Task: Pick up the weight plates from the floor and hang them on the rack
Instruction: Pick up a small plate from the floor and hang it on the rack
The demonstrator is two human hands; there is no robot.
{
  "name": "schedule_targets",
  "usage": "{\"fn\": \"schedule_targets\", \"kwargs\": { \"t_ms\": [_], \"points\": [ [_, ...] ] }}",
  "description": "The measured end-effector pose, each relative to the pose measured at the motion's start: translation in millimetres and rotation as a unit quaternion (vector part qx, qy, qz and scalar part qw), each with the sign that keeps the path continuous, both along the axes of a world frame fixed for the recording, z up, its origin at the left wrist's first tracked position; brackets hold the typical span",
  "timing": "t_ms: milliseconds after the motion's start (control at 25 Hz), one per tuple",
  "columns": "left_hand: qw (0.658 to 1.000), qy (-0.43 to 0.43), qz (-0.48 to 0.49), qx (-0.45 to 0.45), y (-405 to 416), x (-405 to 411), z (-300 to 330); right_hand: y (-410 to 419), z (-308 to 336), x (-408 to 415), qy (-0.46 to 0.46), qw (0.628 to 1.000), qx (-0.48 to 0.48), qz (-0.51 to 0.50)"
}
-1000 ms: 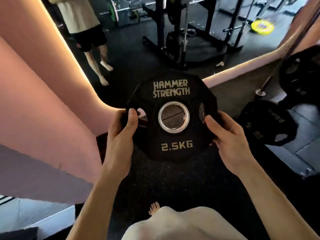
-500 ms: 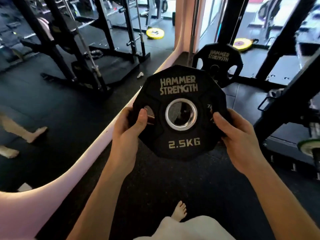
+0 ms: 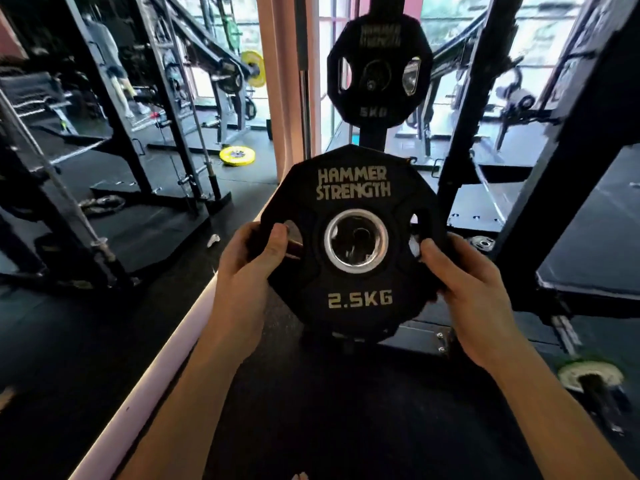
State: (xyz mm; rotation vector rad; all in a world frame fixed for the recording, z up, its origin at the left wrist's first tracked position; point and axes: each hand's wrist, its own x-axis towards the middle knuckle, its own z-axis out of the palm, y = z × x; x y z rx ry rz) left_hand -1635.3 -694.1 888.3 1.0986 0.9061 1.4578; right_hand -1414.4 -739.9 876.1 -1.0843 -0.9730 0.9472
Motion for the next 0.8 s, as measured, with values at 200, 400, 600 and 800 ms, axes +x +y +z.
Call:
{"fn": "schedule_targets", "kwargs": {
  "t_ms": [200,400,600,800],
  "points": [
    [0.995,0.007,-0.055,0.085,107,15,54,82,57,12,-0.039,0.995,0.077,-0.054],
    [0.977,0.041,-0.089,0.190,189,24,125,143,124,23,-0.086,0.976,0.167,-0.111],
    [0.955,0.019,-0.098,0.279,238,51,204,191,197,50,-0.111,0.956,0.234,-0.135],
    [0.936,-0.009,-0.073,0.344,272,80,269,226,266,66,-0.160,0.933,0.287,-0.149]
  ]
}}
